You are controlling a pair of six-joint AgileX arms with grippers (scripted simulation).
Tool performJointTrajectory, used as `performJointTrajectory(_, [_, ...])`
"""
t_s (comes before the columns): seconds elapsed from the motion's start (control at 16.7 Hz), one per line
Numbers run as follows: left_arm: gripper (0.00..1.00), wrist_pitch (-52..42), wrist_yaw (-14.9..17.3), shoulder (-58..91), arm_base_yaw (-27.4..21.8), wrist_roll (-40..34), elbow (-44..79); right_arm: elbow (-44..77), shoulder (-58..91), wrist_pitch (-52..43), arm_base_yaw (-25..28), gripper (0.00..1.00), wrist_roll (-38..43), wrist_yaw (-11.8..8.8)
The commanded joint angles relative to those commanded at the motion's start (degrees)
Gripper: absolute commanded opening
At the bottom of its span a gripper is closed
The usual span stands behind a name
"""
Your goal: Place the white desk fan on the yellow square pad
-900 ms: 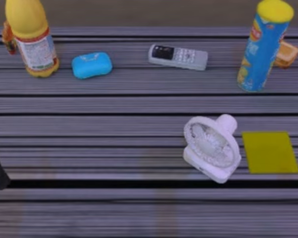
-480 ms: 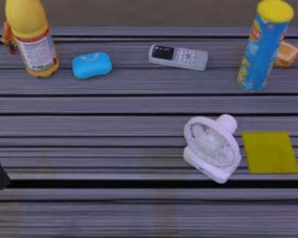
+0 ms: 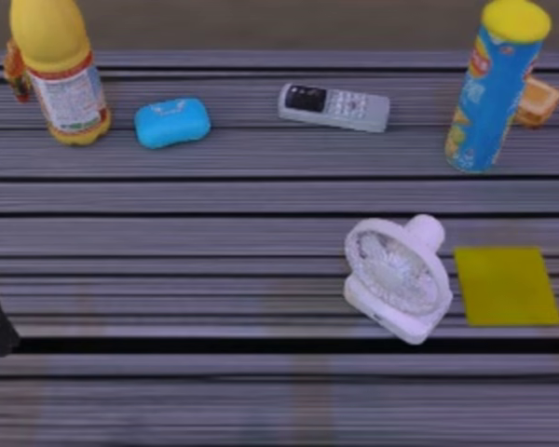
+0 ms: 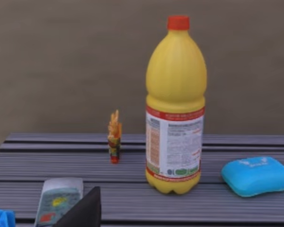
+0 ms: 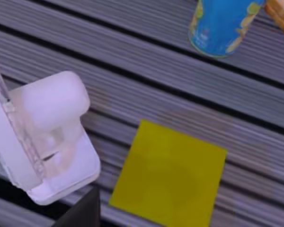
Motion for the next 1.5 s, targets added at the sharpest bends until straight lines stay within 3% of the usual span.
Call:
performJointTrajectory(0.42, [1.0, 0.0, 0.0, 0.0, 0.0, 0.0, 0.0, 36.8, 41.2, -27.2, 11.7, 1.0, -4.9, 0.1])
performJointTrajectory(0.78, [1.0, 0.0, 0.0, 0.0, 0.0, 0.0, 0.0, 57.8, 63.5, -41.2, 18.2, 1.0, -7.7, 0.0])
performJointTrajectory(1.26, [1.0, 0.0, 0.0, 0.0, 0.0, 0.0, 0.0, 60.8, 66.7, -43.1, 19.0, 1.0, -8.2, -0.1])
performJointTrajectory(1.5, [1.0, 0.0, 0.0, 0.0, 0.0, 0.0, 0.0, 55.2, 66.9, -37.3, 19.2, 1.0, -8.2, -0.1])
